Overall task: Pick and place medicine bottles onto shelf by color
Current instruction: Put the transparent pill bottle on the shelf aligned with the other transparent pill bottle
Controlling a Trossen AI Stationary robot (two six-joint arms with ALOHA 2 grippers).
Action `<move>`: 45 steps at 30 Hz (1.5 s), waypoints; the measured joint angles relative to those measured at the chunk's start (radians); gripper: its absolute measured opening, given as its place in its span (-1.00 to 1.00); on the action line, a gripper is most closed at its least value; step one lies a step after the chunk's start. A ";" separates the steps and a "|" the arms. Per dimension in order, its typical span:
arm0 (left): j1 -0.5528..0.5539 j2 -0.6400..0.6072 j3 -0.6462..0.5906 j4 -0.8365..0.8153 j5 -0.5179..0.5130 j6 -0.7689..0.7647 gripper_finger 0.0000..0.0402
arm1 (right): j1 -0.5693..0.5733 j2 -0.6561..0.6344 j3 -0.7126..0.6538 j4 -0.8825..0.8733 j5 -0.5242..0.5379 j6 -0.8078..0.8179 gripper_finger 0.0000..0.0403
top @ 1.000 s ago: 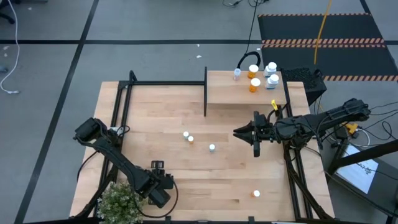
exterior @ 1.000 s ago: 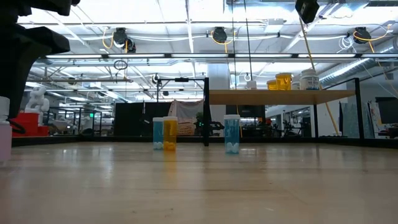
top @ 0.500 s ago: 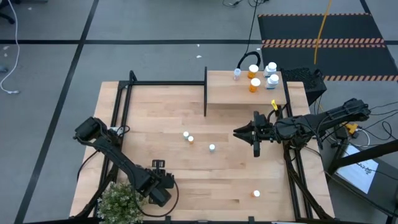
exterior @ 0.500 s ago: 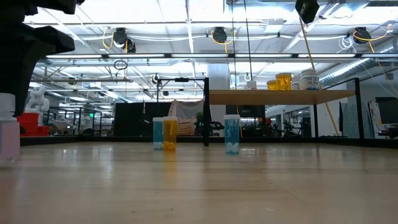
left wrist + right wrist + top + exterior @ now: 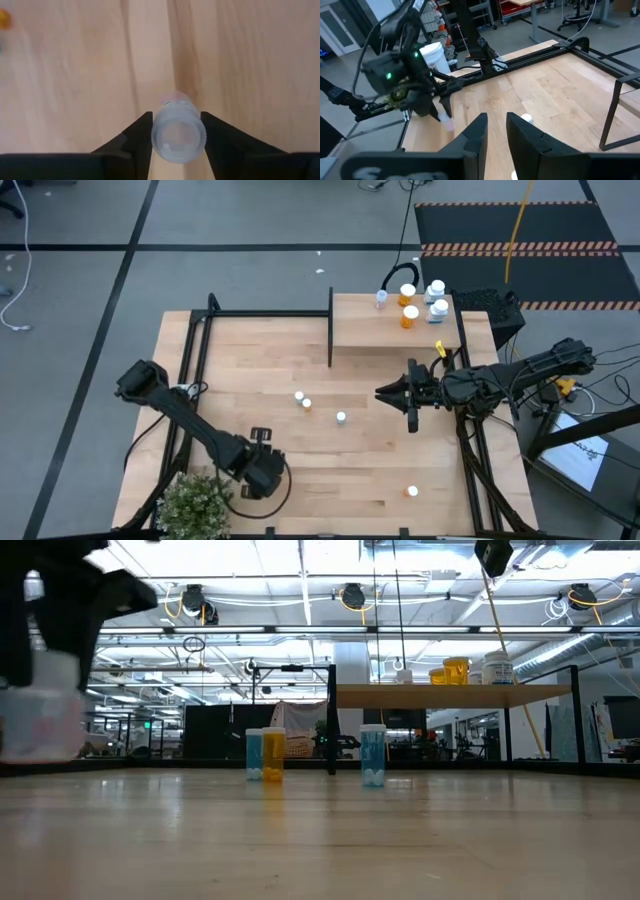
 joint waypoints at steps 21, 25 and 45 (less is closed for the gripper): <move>0.236 -0.244 0.002 0.055 0.001 0.609 -0.26 | 0.023 0.203 0.000 0.145 -0.027 -0.117 -0.68; 0.271 -0.253 0.002 0.088 0.001 0.734 -0.27 | 0.023 0.379 0.000 0.386 -0.027 -0.268 -0.61; 0.373 -0.253 0.002 0.251 0.001 1.078 -0.24 | -0.098 0.792 0.073 0.754 -0.213 -0.184 0.55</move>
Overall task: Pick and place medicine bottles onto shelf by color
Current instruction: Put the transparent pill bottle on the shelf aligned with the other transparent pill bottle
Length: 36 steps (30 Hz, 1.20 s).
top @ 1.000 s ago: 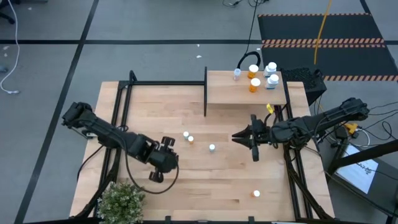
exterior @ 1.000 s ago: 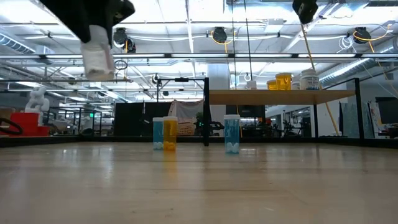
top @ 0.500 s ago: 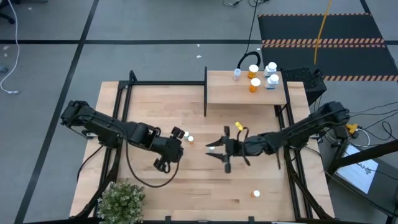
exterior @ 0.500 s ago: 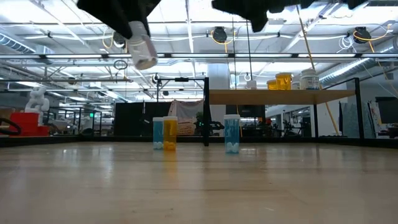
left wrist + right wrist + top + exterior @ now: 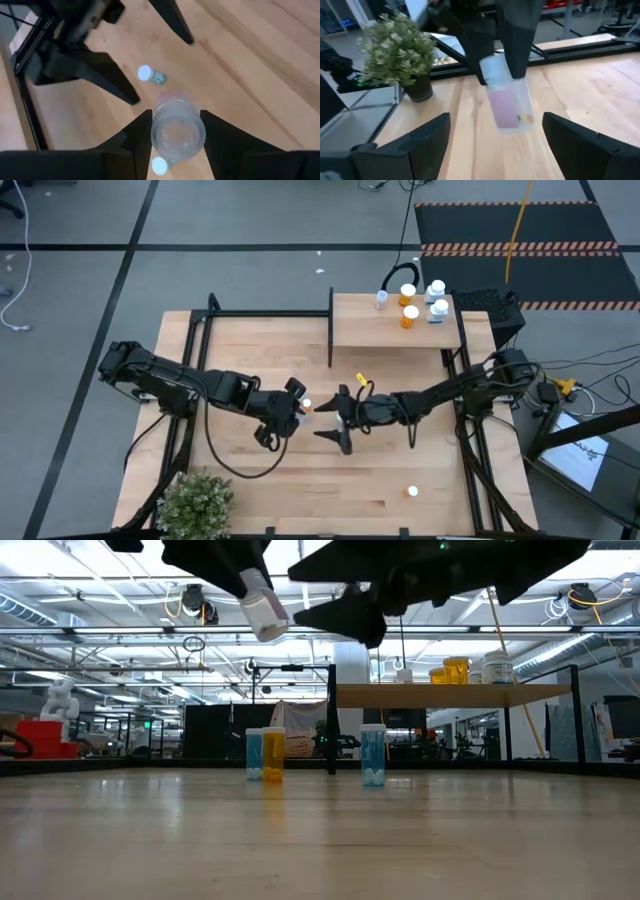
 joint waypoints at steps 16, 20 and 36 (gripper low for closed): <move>0.013 0.000 0.000 0.067 0.017 0.036 -0.26 | -0.031 0.071 0.029 0.050 -0.021 -0.108 0.45; 0.013 0.000 0.000 0.066 0.018 0.023 -0.24 | -0.031 0.071 0.029 0.053 -0.019 -0.124 0.25; 0.012 0.000 0.000 0.072 0.019 -0.117 -0.22 | -0.031 0.071 0.029 0.049 -0.019 -0.168 -0.23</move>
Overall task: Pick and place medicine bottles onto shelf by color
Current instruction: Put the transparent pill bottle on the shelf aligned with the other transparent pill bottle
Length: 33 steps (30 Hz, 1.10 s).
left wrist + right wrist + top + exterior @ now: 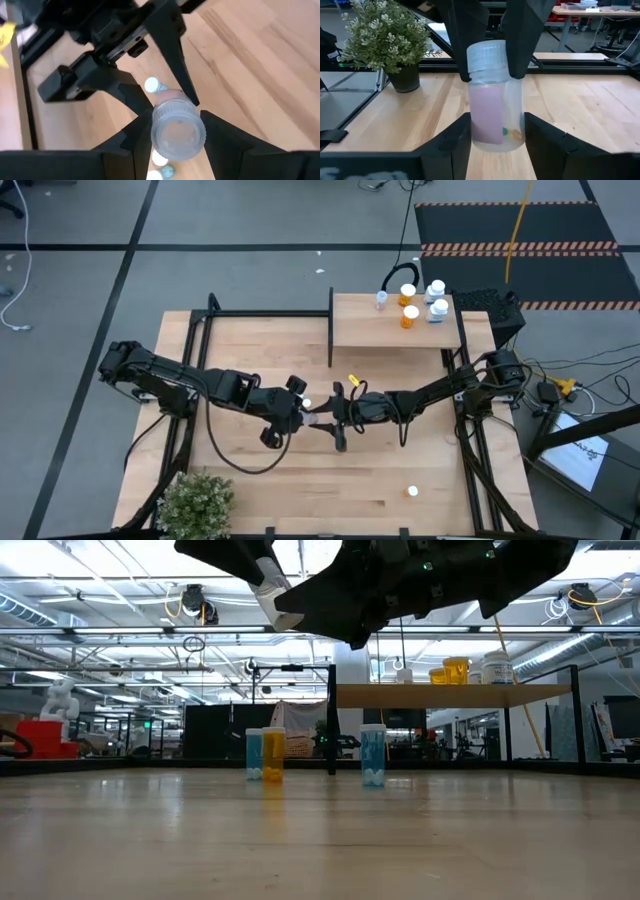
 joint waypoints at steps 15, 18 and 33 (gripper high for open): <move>-0.059 0.001 0.000 0.122 -0.203 -0.245 0.32 | 0.001 -0.041 -0.002 -0.086 0.168 -0.060 -0.21; -0.064 0.001 0.000 0.133 -0.222 -0.295 0.40 | 0.009 -0.041 -0.002 -0.094 0.225 -0.083 -0.21; -0.034 0.001 0.000 0.134 -0.380 -0.716 0.44 | 0.066 -0.041 -0.002 -0.093 0.674 -0.194 -0.21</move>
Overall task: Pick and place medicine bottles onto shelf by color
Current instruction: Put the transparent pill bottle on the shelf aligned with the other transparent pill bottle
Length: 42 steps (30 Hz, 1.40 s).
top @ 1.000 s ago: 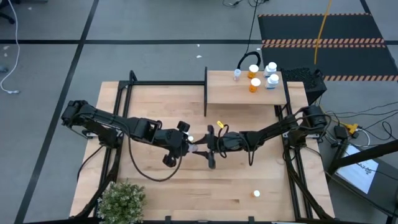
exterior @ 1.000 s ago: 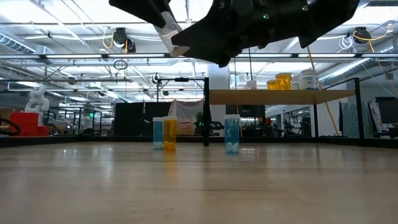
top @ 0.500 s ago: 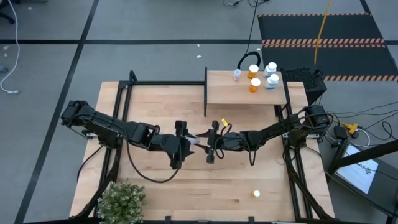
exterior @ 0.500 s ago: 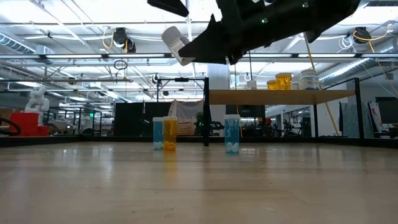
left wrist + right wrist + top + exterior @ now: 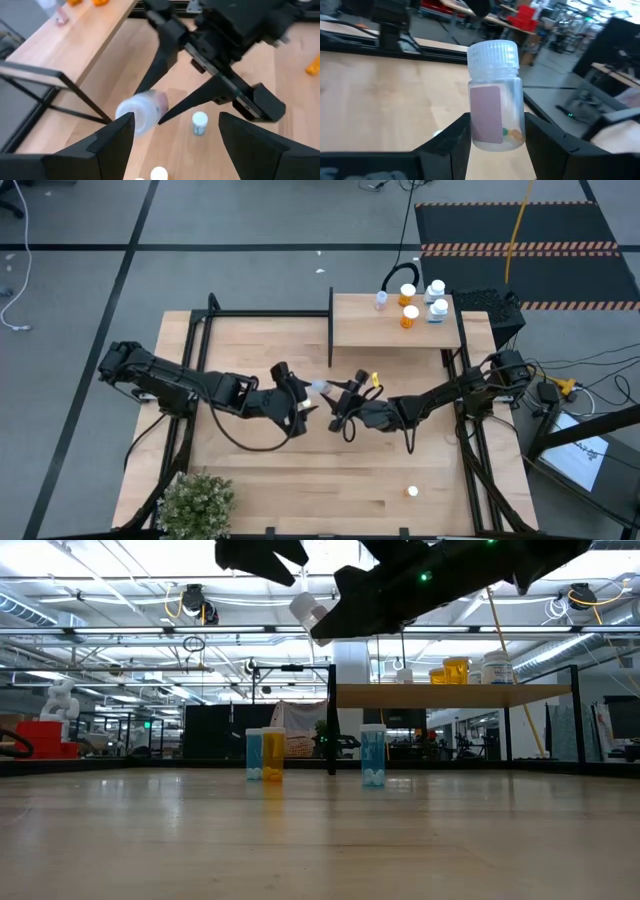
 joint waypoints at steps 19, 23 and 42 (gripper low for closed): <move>0.159 0.000 0.000 0.016 0.180 -0.100 0.44 | 0.008 0.000 0.000 0.016 0.082 -0.028 -0.20; 0.177 0.000 0.000 0.016 0.198 -0.092 0.44 | 0.008 0.000 0.000 0.030 0.082 -0.032 -0.20; 0.201 0.000 0.000 0.024 0.244 0.005 -0.14 | 0.008 0.000 0.000 0.054 0.078 -0.057 -0.20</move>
